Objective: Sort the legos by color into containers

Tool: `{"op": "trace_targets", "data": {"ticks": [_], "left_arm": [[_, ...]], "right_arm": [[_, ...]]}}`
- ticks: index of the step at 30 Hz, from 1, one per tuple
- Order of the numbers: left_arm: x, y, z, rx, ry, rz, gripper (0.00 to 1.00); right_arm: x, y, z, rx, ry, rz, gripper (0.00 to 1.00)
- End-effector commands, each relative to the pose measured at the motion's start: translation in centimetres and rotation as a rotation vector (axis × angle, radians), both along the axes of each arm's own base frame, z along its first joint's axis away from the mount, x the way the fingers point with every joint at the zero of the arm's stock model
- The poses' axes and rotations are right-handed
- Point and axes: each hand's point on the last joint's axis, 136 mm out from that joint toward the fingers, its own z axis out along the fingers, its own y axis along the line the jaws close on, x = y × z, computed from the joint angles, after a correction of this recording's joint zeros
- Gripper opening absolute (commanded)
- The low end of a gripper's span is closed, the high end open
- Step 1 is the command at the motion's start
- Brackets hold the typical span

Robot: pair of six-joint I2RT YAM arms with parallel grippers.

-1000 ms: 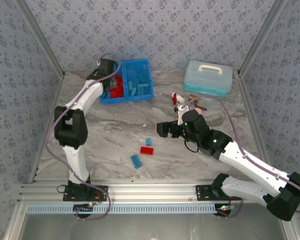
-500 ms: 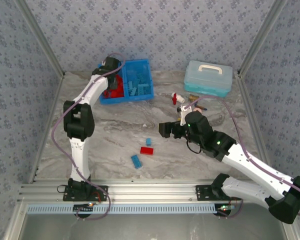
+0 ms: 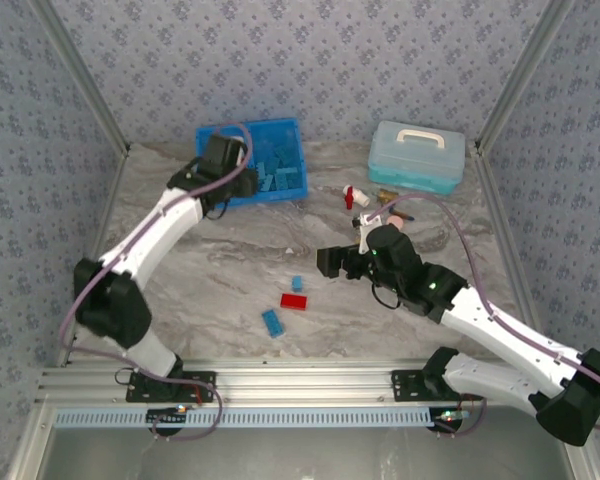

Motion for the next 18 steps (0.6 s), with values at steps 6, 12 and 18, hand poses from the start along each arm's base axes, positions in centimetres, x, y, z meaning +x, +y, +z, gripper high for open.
{"op": "trace_targets", "data": {"ticks": [6,12,18], "left_arm": [[-10.7,-7.7,-7.3,-0.057,0.177,-0.174,0.78],[-16.1,-9.3,-13.1,0.014,0.296,-0.176,0.99],[-19.0,-10.2,-16.9,0.092,0.374,-0.177,0.99]], "right_arm": [[1.1,1.0,0.3,0.025,-0.016,0.000,1.00],[1.0,1.0,0.0,0.020,-0.004,0.000,1.00],[0.7,0.4,-0.6,0.029,0.008,-0.026,1.00]]}}
